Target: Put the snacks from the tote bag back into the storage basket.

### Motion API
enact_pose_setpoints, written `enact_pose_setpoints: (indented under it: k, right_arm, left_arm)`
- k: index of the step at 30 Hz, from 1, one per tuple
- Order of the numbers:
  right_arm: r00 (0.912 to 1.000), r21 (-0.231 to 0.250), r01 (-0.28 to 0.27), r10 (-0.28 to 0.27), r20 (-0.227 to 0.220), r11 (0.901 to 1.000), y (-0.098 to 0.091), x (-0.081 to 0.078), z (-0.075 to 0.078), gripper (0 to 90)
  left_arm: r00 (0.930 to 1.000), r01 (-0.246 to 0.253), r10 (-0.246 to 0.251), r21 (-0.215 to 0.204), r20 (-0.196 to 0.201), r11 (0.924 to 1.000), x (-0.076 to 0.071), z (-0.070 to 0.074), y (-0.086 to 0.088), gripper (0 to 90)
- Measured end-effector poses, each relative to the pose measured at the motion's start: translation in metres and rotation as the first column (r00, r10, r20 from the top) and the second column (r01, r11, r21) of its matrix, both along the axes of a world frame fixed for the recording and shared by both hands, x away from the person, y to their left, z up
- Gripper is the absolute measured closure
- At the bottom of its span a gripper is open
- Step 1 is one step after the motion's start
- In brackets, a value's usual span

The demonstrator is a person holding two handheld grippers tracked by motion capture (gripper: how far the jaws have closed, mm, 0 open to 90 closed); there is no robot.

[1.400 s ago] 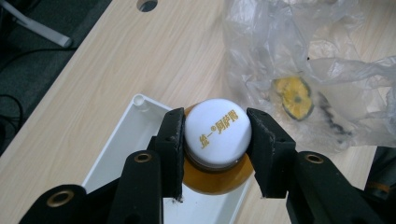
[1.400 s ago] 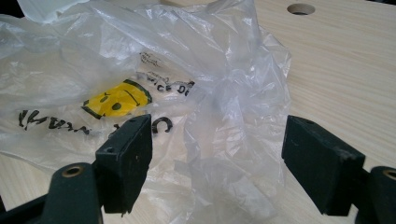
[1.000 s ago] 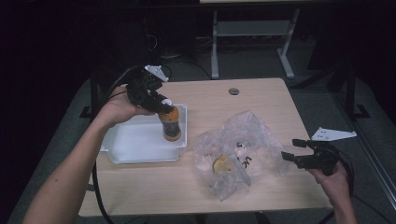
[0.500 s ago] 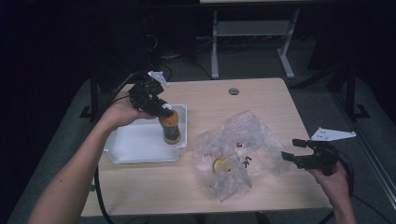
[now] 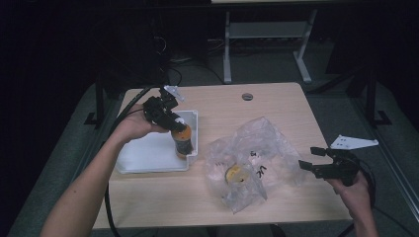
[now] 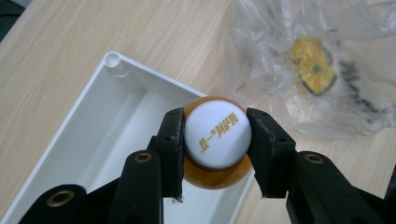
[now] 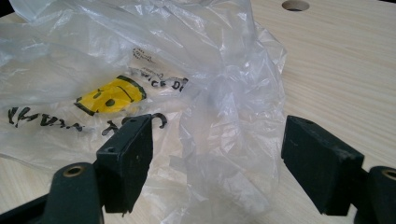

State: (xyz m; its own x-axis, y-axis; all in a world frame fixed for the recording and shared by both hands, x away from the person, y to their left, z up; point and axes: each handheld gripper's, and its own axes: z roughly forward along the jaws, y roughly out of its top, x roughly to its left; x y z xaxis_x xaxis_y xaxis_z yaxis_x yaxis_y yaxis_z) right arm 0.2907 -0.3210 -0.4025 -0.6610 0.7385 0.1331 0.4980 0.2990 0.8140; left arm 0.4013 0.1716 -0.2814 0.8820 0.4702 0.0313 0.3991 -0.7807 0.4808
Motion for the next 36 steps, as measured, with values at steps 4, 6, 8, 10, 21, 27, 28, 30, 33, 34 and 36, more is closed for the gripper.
enact_pose_setpoints:
  k: [4,6,8,10,21,27,28,30,33,34,36]
  right_arm:
    - [1.0000,0.000,0.001,-0.001,0.002,1.0000,-0.001,0.000,0.000,24.4]
    - [1.0000,0.003,0.003,-0.003,0.003,1.0000,-0.002,0.000,0.000,24.4]
    - [1.0000,0.002,0.008,-0.008,0.003,1.0000,-0.002,-0.001,0.000,24.5]
    - [1.0000,0.005,0.004,-0.004,0.003,1.0000,-0.002,-0.002,0.000,24.5]
    - [1.0000,0.007,0.007,-0.007,-0.001,1.0000,-0.005,-0.005,-0.002,25.1]
    - [0.9999,0.005,-0.001,0.001,-0.010,1.0000,-0.003,-0.004,-0.003,25.1]
    - [0.9999,0.005,-0.001,0.001,-0.014,1.0000,-0.003,-0.004,-0.003,25.1]
    - [0.9999,0.001,-0.003,0.003,-0.014,1.0000,-0.002,-0.003,-0.003,25.1]
    - [0.9999,0.000,-0.006,0.006,-0.013,1.0000,-0.001,-0.003,-0.004,24.9]
    - [0.9999,0.000,-0.007,0.007,-0.014,1.0000,0.000,-0.003,-0.004,24.9]
    - [0.9998,-0.004,-0.006,0.006,-0.018,1.0000,0.000,-0.003,-0.004,24.7]
  left_arm:
    - [1.0000,0.005,-0.005,0.013,-0.007,0.9999,0.000,-0.005,-0.002,59.2]
    - [0.9999,0.008,-0.007,0.018,-0.008,0.9998,0.000,-0.007,-0.003,59.2]
    - [0.9999,0.009,-0.009,0.021,-0.011,0.9997,0.000,-0.009,-0.004,59.2]
    - [0.9998,0.016,-0.016,0.027,-0.010,0.9995,0.001,-0.012,-0.004,59.1]
    - [0.9995,0.018,-0.017,0.009,-0.027,0.9998,0.006,-0.023,0.000,59.0]
    - [0.9994,0.017,-0.017,0.005,-0.030,0.9998,0.007,-0.023,0.001,58.9]
    - [0.9995,0.017,-0.017,0.003,-0.028,0.9999,0.007,-0.023,0.001,58.8]
    - [0.9994,0.018,-0.018,0.002,-0.030,0.9998,0.007,-0.023,0.002,58.7]
    - [0.9993,0.017,-0.017,0.000,-0.034,0.9999,0.007,-0.024,0.003,58.5]
    - [0.9992,0.018,-0.018,0.000,-0.036,0.9998,0.007,-0.024,0.003,58.4]
    - [0.9992,0.017,-0.017,-0.004,-0.035,0.9998,0.007,-0.024,0.004,58.0]
